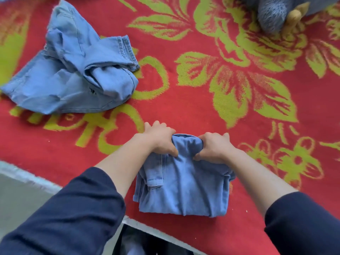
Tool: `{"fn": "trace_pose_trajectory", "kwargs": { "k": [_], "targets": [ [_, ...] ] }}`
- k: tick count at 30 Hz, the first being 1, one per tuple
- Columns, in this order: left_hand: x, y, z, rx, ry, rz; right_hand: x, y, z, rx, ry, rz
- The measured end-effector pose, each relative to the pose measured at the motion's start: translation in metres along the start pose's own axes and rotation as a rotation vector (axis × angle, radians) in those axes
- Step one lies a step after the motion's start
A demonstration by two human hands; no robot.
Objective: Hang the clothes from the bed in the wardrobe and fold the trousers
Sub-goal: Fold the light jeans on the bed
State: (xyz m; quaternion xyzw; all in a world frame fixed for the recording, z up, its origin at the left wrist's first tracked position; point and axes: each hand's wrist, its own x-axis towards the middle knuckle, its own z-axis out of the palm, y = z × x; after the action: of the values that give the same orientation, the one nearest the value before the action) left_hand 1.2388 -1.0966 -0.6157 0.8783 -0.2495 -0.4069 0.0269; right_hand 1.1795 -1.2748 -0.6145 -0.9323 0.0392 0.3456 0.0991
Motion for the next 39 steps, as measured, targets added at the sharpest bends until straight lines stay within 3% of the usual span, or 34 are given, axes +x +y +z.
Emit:
{"fn": "trace_pose_trajectory", "kwargs": {
  "k": [4,7,11,16,24,32,39],
  "targets": [
    [-0.085,0.014,0.030,0.007,0.292,0.066,-0.078,-0.005,0.029,-0.072,0.248,-0.140],
    [-0.144,0.027,0.061,0.043,0.400,0.067,-0.125,-0.015,0.034,-0.121,0.238,-0.234],
    [-0.207,0.031,0.089,-0.036,0.415,0.013,-0.164,-0.039,0.020,-0.285,0.230,-0.458],
    [-0.289,0.016,0.121,-0.148,0.527,-0.122,-0.198,-0.109,0.002,-0.482,0.257,-0.691],
    [-0.429,-0.068,0.186,-0.384,0.588,-0.513,-0.236,-0.294,0.033,-0.607,0.150,-0.975],
    [-0.594,-0.182,0.308,-0.548,0.575,-0.829,-0.306,-0.520,0.135,-0.816,0.075,-1.255],
    [-0.737,-0.265,0.394,-0.570,0.684,-1.010,-0.385,-0.691,0.217,-0.934,0.084,-1.430]
  ]
}}
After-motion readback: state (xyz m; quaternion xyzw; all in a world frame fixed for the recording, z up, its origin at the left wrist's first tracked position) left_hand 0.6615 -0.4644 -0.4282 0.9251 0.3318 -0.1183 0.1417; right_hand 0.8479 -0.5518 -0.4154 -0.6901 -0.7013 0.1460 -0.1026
